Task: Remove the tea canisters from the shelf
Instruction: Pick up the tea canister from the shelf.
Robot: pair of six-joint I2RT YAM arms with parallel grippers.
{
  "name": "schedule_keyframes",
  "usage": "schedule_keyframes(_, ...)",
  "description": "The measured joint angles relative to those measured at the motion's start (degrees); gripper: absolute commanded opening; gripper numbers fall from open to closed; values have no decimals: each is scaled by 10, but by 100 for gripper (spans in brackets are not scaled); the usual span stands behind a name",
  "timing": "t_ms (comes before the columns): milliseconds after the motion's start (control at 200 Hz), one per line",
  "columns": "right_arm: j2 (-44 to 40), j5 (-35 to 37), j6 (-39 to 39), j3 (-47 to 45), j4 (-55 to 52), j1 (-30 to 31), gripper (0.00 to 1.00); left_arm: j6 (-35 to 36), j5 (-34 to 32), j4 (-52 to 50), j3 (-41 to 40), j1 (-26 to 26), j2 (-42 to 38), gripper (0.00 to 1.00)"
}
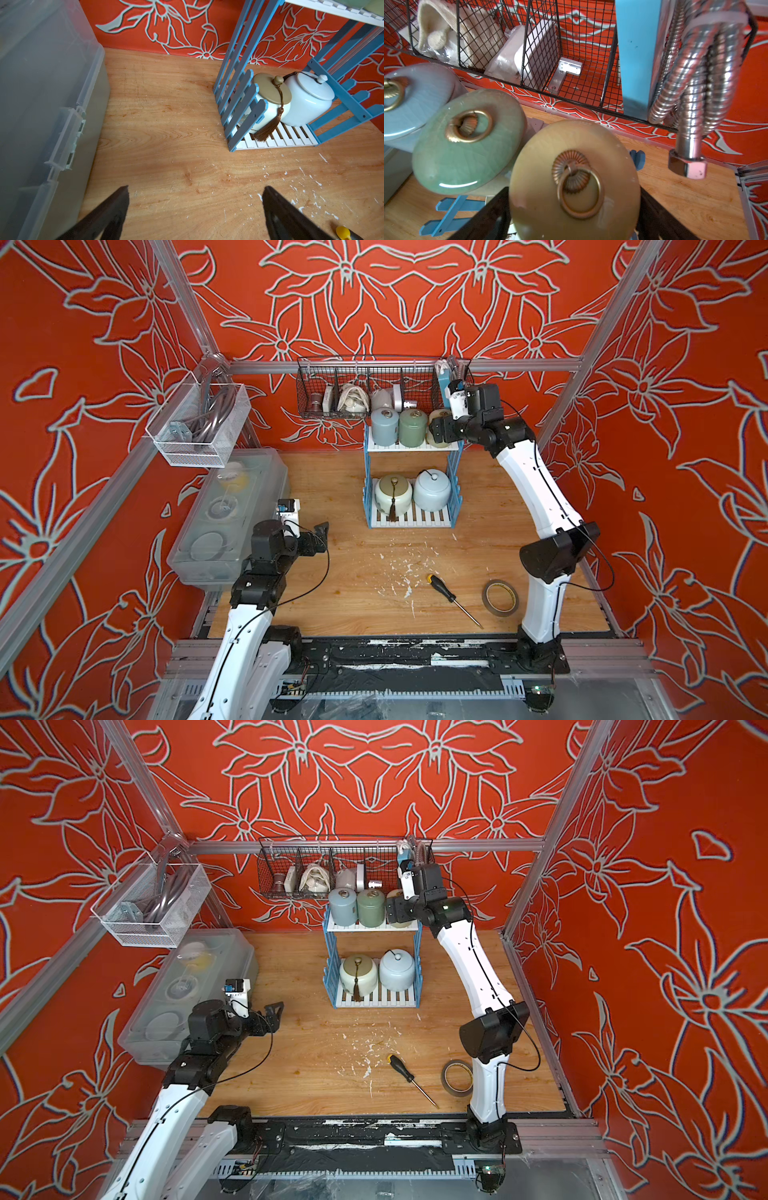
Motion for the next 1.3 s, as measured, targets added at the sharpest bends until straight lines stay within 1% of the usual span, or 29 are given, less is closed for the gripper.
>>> schedule_keyframes(255, 16, -7, 1, 14, 3, 0, 91, 0, 0, 0, 0, 0, -4, 99)
schedule_keyframes(420, 24, -12, 1, 17, 3, -1, 87, 2, -1, 0, 0, 0, -7, 99)
schedule_keyframes(531, 28, -14, 1, 21, 3, -2, 83, 2, -1, 0, 0, 0, -7, 99)
schedule_keyframes(621, 28, -14, 1, 23, 2, -2, 77, 2, -1, 0, 0, -1, -7, 99)
schedule_keyframes(856, 30, -15, 1, 25, 2, -3, 68, 2, -1, 0, 0, -1, -7, 99)
schedule_keyframes(1151, 19, -19, 2, 14, 1, -2, 62, 2, 0, 0, 0, -1, -7, 99)
schedule_keyframes(1301, -3, -19, 3, -13, 1, -2, 60, 2, -1, 0, 0, -1, -7, 99)
